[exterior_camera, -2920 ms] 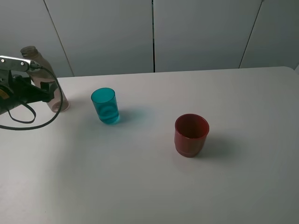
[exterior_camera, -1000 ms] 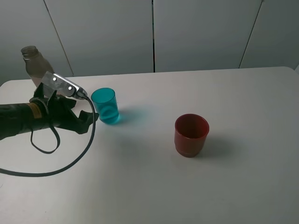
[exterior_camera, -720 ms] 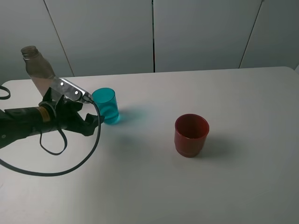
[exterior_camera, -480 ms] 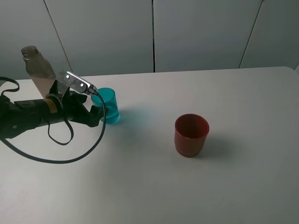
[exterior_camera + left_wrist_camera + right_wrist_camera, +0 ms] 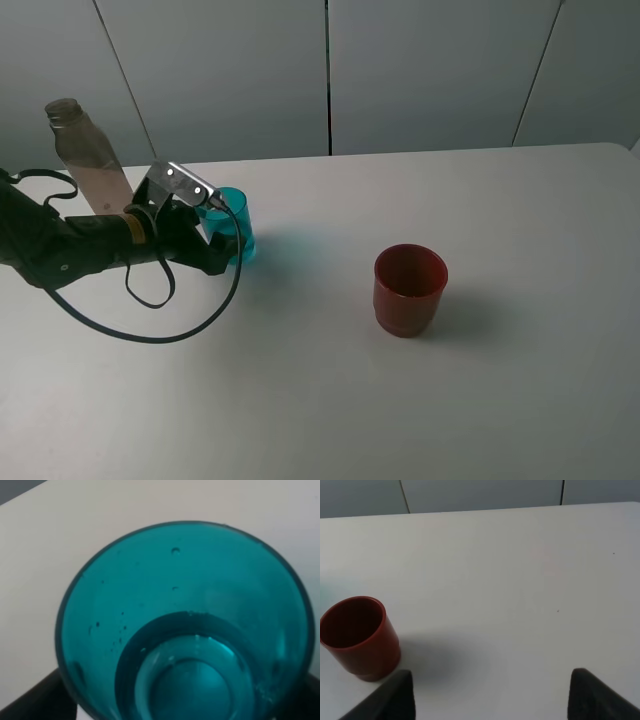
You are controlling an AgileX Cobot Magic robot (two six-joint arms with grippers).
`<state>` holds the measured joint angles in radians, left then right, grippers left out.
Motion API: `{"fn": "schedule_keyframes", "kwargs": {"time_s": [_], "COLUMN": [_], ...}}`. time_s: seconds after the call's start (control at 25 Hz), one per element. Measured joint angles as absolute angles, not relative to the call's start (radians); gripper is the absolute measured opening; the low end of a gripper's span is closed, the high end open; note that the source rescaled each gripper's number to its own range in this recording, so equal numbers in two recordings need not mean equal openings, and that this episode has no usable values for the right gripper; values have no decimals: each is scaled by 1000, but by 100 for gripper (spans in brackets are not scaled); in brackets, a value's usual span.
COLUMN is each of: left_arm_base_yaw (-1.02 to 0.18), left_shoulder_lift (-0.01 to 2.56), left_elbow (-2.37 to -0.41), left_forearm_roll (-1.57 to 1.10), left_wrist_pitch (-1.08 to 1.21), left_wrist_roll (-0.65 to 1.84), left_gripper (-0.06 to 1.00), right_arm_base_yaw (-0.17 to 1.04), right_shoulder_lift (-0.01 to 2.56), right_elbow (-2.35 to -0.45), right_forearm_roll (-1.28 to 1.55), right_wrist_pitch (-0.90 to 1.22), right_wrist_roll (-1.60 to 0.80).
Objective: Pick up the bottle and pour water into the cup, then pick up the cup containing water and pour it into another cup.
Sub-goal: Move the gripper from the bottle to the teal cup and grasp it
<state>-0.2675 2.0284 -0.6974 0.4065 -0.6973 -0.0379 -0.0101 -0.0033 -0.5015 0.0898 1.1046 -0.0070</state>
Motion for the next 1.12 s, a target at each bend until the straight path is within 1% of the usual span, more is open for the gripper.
{"fn": "schedule_keyframes", "kwargs": {"time_s": [0.8, 1.12], "left_arm_base_yaw": [-267, -267], "left_shoulder_lift": [2182, 2201], "left_elbow": [-859, -880], "left_forearm_roll": [449, 453], "left_wrist_pitch": [-812, -825], "left_wrist_roll": [-42, -42], "left_gripper": [100, 100], "right_arm_base_yaw": [-10, -10], "right_shoulder_lift": [-3, -3], "right_elbow": [-501, -501], "right_forearm_roll": [90, 90], "right_wrist_pitch": [1105, 1105], "right_wrist_roll": [0, -7]}}
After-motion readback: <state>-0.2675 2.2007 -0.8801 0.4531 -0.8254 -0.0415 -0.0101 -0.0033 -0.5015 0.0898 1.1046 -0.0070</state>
